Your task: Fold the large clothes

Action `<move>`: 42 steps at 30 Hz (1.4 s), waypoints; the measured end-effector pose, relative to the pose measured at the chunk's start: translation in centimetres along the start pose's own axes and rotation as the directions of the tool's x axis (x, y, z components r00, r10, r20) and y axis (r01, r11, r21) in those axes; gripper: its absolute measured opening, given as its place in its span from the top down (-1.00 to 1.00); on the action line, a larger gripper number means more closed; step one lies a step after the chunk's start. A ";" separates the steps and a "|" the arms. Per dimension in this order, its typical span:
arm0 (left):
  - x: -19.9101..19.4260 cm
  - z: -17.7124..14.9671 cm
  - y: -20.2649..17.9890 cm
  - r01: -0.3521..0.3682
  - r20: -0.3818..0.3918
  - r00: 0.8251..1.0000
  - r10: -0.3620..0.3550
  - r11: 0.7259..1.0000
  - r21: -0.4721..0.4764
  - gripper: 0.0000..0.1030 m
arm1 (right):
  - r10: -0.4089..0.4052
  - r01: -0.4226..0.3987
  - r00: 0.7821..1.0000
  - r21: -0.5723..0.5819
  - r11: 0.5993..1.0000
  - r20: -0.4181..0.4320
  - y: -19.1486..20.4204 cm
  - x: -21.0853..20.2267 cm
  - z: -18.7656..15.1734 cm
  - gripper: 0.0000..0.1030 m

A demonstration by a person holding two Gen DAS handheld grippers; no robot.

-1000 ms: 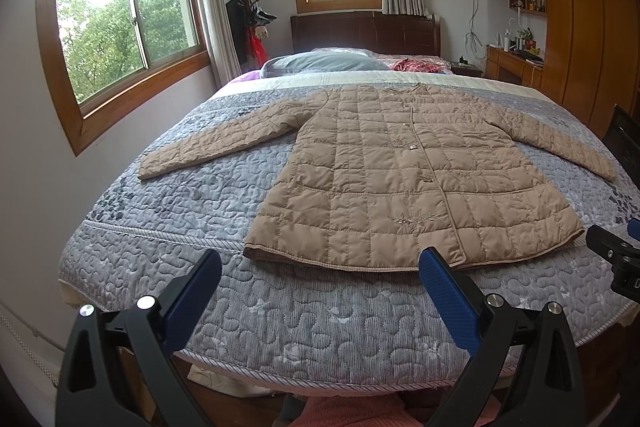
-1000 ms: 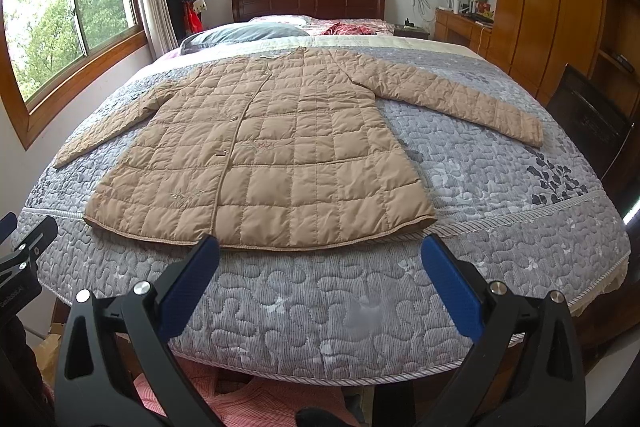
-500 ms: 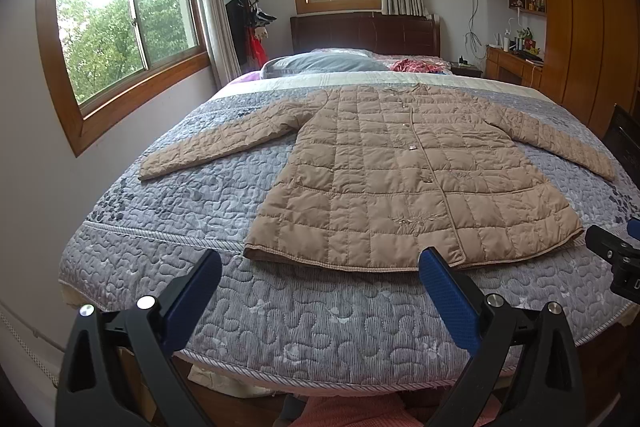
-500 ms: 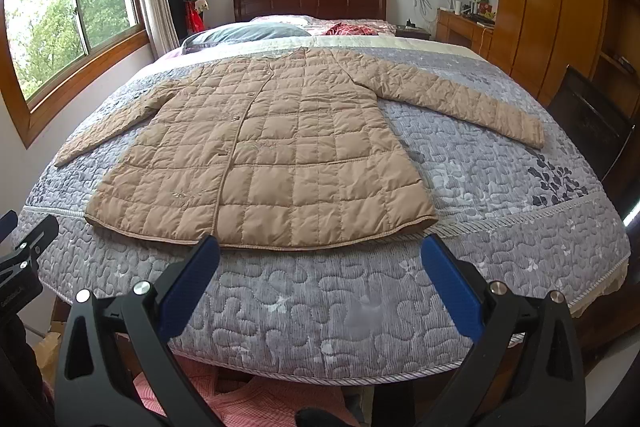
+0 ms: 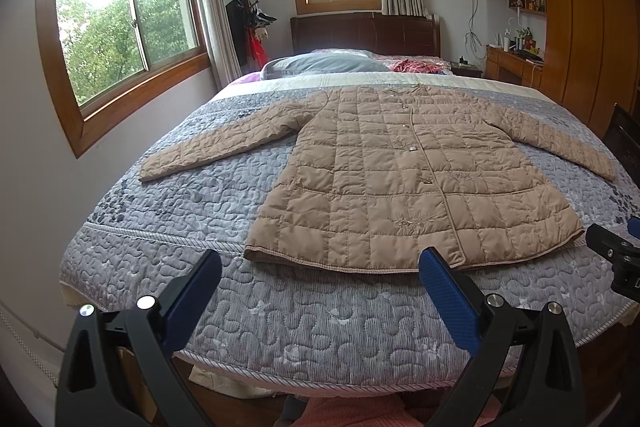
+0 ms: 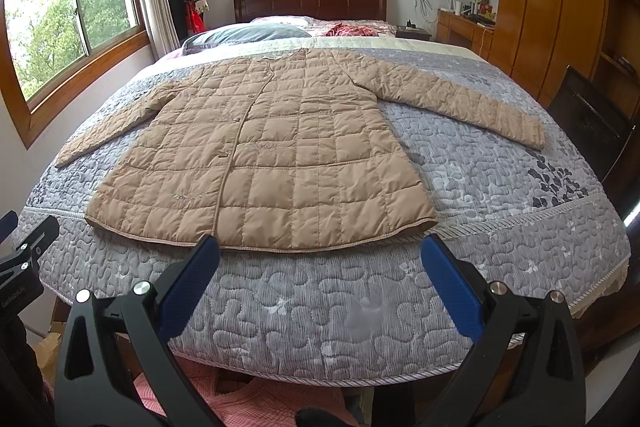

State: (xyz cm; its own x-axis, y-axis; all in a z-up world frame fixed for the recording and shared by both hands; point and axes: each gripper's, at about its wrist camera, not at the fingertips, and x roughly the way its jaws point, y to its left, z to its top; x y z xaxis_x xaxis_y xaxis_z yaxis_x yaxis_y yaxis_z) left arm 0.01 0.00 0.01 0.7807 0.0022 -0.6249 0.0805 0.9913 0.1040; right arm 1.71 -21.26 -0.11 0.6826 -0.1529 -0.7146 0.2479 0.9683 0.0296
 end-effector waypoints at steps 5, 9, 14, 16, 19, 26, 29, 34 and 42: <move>0.0 0.0 0.0 0.000 0.000 1.000 0.000 1.000 0.001 -0.93 | 0.001 -0.001 1.000 -0.001 1.000 0.001 -0.1 0.0 0.0 -0.94; 0.0 0.0 0.0 -0.001 0.001 1.000 0.001 1.000 0.001 -0.93 | 0.002 -0.002 1.000 -0.001 1.000 0.001 0.0 0.0 0.0 -0.94; 0.0 0.0 0.1 -0.001 0.000 1.000 0.001 1.000 0.001 -0.93 | 0.004 -0.004 1.000 0.000 1.000 0.000 -0.1 -0.1 0.2 -0.94; 0.0 0.0 0.1 -0.001 0.001 1.000 0.001 1.000 0.002 -0.93 | 0.003 -0.003 1.000 0.000 1.000 0.001 0.0 -0.1 0.2 -0.94; 0.0 0.6 0.2 -0.002 0.002 1.000 0.002 1.000 0.004 -0.93 | 0.004 -0.004 1.000 0.000 1.000 0.004 -0.1 0.0 0.4 -0.94; 1.3 1.5 -0.1 -0.004 -0.006 1.000 0.005 1.000 0.019 -0.93 | 0.011 -0.011 1.000 0.005 1.000 0.009 -0.6 1.1 1.8 -0.94; 3.0 2.4 -0.4 0.040 -0.035 0.999 -0.039 0.998 0.043 -0.93 | 0.002 -0.002 1.000 0.019 1.000 -0.007 -2.3 2.7 3.3 -0.94; 8.5 5.3 -1.4 0.206 -0.186 0.963 -0.195 0.978 0.037 -0.93 | 0.027 -0.024 0.999 0.153 0.988 -0.017 -9.0 5.7 6.6 -0.94; 18.8 12.6 -9.0 0.351 -0.367 0.889 -0.274 0.922 0.162 -0.92 | -0.063 0.068 0.998 0.361 0.930 -0.027 -24.3 10.8 12.0 -0.94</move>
State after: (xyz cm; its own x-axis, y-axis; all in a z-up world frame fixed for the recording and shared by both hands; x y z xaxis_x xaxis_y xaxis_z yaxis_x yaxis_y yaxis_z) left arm 21.78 -10.50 -2.90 0.4448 -0.2215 -0.8678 0.4484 0.8938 0.0016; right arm 11.24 -48.84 -0.16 0.6472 -0.2081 -0.7334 0.5252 0.8190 0.2311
